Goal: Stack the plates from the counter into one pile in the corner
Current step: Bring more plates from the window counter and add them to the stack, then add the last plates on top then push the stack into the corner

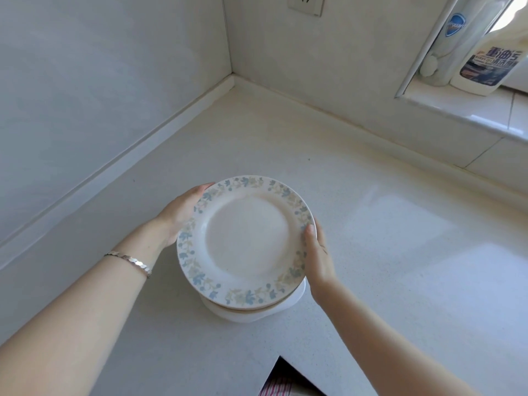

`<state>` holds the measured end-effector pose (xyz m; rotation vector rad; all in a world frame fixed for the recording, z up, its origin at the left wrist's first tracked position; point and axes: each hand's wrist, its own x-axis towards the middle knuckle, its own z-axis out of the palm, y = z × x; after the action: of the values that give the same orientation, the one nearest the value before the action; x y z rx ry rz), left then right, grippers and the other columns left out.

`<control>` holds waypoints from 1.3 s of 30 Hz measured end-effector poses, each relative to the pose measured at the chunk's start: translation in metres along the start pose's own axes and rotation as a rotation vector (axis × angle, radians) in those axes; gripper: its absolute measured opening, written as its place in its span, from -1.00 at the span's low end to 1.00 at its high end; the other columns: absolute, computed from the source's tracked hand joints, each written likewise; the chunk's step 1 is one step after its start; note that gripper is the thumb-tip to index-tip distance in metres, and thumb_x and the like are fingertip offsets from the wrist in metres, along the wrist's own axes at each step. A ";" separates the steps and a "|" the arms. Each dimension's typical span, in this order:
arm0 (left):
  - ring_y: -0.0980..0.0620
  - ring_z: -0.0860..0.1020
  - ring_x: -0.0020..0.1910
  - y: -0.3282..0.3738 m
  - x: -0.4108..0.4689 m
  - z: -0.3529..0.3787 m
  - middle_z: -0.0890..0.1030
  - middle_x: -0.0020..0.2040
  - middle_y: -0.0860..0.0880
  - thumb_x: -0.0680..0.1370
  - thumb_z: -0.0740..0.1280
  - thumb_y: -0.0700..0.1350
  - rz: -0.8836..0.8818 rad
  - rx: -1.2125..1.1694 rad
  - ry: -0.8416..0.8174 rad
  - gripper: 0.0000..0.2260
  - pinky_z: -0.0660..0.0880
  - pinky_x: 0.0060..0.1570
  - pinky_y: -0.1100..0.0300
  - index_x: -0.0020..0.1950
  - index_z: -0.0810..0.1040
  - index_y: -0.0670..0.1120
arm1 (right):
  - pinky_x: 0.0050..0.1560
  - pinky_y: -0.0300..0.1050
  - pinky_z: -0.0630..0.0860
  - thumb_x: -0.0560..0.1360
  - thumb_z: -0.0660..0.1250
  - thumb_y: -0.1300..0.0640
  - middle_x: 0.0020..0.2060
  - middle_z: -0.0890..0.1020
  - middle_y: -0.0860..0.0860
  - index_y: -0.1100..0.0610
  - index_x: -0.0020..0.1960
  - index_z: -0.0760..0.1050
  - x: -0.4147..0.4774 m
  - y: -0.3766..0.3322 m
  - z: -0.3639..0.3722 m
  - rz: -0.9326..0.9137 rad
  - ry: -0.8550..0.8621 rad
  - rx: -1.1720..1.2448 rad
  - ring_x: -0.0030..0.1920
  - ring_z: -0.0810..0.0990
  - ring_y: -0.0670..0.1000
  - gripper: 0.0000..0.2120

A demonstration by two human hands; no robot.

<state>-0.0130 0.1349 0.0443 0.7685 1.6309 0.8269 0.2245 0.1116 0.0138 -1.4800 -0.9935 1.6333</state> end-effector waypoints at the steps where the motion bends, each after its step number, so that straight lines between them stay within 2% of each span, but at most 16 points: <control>1: 0.00 0.52 0.08 -0.001 0.000 -0.001 0.49 0.25 -0.02 0.65 0.00 0.01 -0.001 -0.005 0.004 -0.64 0.46 -0.01 0.14 0.40 0.37 0.02 | 0.36 0.00 0.35 0.62 0.00 -0.03 0.37 0.41 0.00 -0.03 0.48 0.17 0.001 0.000 -0.002 -0.001 -0.009 -0.010 0.35 0.40 0.01 -0.57; 4: 0.07 0.54 -0.05 -0.002 0.003 0.000 0.53 0.14 -0.04 0.66 0.01 -0.06 0.007 -0.029 0.038 -0.68 0.47 -0.12 0.18 0.36 0.40 -0.01 | 0.42 0.03 0.29 0.54 0.10 -0.20 0.41 0.36 -0.03 -0.07 0.49 0.15 0.003 0.005 -0.009 0.028 -0.088 0.015 0.38 0.36 -0.02 -0.44; 7: 0.06 0.55 -0.12 -0.002 0.008 0.000 0.56 -0.02 0.00 0.65 0.05 -0.14 0.019 0.014 0.075 -0.75 0.46 -0.19 0.17 0.23 0.45 0.00 | 0.43 0.10 0.26 0.21 0.20 -0.51 0.39 0.40 -0.08 -0.13 0.45 0.21 -0.002 0.017 -0.012 0.135 -0.175 0.129 0.38 0.38 -0.04 -0.09; 11: -0.03 0.56 -0.02 -0.004 0.015 0.001 0.56 0.01 0.00 0.59 0.12 -0.10 0.027 0.191 0.148 -0.80 0.47 -0.08 0.11 -0.10 0.49 0.13 | 0.42 0.09 0.29 0.17 0.12 -0.49 0.32 0.46 -0.14 -0.18 0.42 0.24 -0.006 0.026 -0.010 0.209 -0.185 0.108 0.33 0.41 -0.08 -0.14; 14: -0.08 0.52 -0.05 -0.001 0.017 0.003 0.55 -0.13 -0.01 0.56 0.11 -0.13 0.074 0.423 0.259 -0.79 0.36 -0.20 0.14 -0.20 0.46 0.04 | 0.38 0.02 0.31 0.26 0.12 -0.46 0.30 0.47 -0.17 -0.20 0.41 0.24 -0.005 0.019 -0.012 0.242 -0.152 0.043 0.30 0.43 -0.09 -0.23; 16: -0.17 0.52 0.01 0.009 0.017 0.008 0.57 -0.06 -0.13 0.57 0.08 -0.17 0.099 0.594 0.294 -0.81 0.34 -0.17 0.10 -0.12 0.48 -0.07 | 0.38 0.07 0.29 0.39 0.13 -0.40 0.28 0.46 -0.18 -0.22 0.39 0.25 -0.005 0.013 -0.017 0.276 -0.140 -0.011 0.31 0.42 -0.06 -0.39; 18: -0.22 0.48 0.19 0.021 0.015 0.019 0.53 0.21 -0.23 0.59 0.08 -0.14 0.110 0.773 0.307 -0.75 0.38 0.07 0.05 0.18 0.47 -0.13 | 0.38 0.10 0.32 0.38 0.19 -0.37 0.26 0.49 -0.13 -0.15 0.34 0.34 -0.005 0.008 -0.028 0.305 -0.129 -0.046 0.31 0.42 -0.02 -0.41; 19: -0.24 0.44 0.27 0.029 0.012 0.028 0.46 0.31 -0.25 0.59 0.10 -0.14 0.155 0.846 0.317 -0.68 0.35 0.19 0.02 0.31 0.40 -0.17 | 0.35 0.07 0.36 0.40 0.20 -0.34 0.24 0.52 -0.07 -0.08 0.29 0.40 -0.006 0.005 -0.037 0.305 -0.106 -0.070 0.29 0.45 0.00 -0.44; 21: -0.26 0.40 0.31 0.041 0.006 0.053 0.43 0.33 -0.29 0.55 0.11 -0.14 0.377 0.893 0.319 -0.60 0.30 0.29 -0.01 0.36 0.37 -0.25 | 0.27 0.00 0.44 0.50 0.20 -0.19 0.11 0.59 0.03 0.02 0.15 0.48 -0.009 -0.005 -0.056 0.285 -0.043 -0.119 0.16 0.55 0.01 -0.64; 23: -0.23 0.43 0.30 0.050 -0.002 0.084 0.51 0.25 -0.28 0.46 0.12 -0.13 0.599 0.868 0.240 -0.57 0.29 0.29 0.05 0.26 0.47 -0.28 | 0.19 -0.03 0.48 0.54 0.22 -0.04 -0.04 0.64 0.03 0.07 0.06 0.50 -0.015 -0.011 -0.080 0.261 0.019 -0.188 0.02 0.61 0.00 -0.78; 26: -0.16 0.50 0.20 0.061 -0.011 0.142 0.58 0.14 -0.19 0.51 0.15 -0.18 0.686 0.815 0.043 -0.70 0.32 0.18 0.18 0.15 0.55 -0.22 | 0.12 -0.08 0.49 0.54 0.23 0.10 -0.14 0.63 0.00 0.08 0.00 0.49 -0.026 -0.014 -0.121 0.262 0.091 -0.317 -0.06 0.60 0.01 -0.90; 30: -0.15 0.60 0.02 0.062 -0.026 0.235 0.65 -0.01 -0.14 0.53 0.16 -0.17 0.427 0.887 -0.396 -0.79 0.45 -0.08 0.16 0.06 0.55 -0.12 | -0.10 -0.19 0.45 0.55 0.22 0.15 -0.11 0.62 0.06 0.11 0.01 0.48 -0.048 -0.013 -0.183 0.278 0.200 -0.353 -0.09 0.57 0.02 -0.91; 33: -0.11 0.61 -0.10 0.049 -0.048 0.299 0.60 -0.12 -0.09 0.53 0.12 -0.13 0.218 1.031 -0.730 -0.84 0.42 -0.23 0.21 0.00 0.48 -0.08 | -0.10 -0.17 0.43 0.55 0.21 0.18 -0.13 0.61 0.08 0.15 0.04 0.48 -0.073 -0.005 -0.235 0.266 0.322 -0.276 -0.10 0.57 0.04 -0.89; 35: -0.04 0.54 -0.14 0.040 -0.066 0.337 0.59 -0.08 -0.09 0.55 0.11 -0.13 0.195 1.109 -0.827 -0.82 0.40 -0.25 0.23 0.03 0.48 -0.10 | -0.10 -0.17 0.44 0.55 0.21 0.19 -0.18 0.61 0.05 0.16 0.04 0.48 -0.092 0.003 -0.270 0.267 0.384 -0.218 -0.11 0.57 0.05 -0.88; 37: -0.03 0.53 -0.14 0.030 -0.084 0.378 0.63 -0.01 -0.13 0.55 0.11 -0.13 0.240 1.158 -0.846 -0.80 0.42 -0.19 0.23 0.03 0.50 -0.11 | -0.16 -0.21 0.43 0.56 0.20 0.20 -0.22 0.60 0.01 0.16 0.04 0.48 -0.113 0.012 -0.310 0.275 0.426 -0.171 -0.15 0.57 0.03 -0.89; 39: -0.02 0.53 -0.14 0.019 -0.100 0.421 0.62 -0.05 -0.09 0.55 0.12 -0.13 0.237 1.155 -0.875 -0.85 0.41 -0.23 0.26 0.00 0.47 -0.09 | -0.22 -0.25 0.41 0.56 0.19 0.21 -0.23 0.59 0.02 0.16 0.03 0.47 -0.135 0.023 -0.354 0.290 0.471 -0.132 -0.22 0.55 -0.01 -0.90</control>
<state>0.4194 0.1150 0.0472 1.8182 1.0804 -0.4254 0.5896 0.0096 0.0371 -2.0535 -0.6526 1.3240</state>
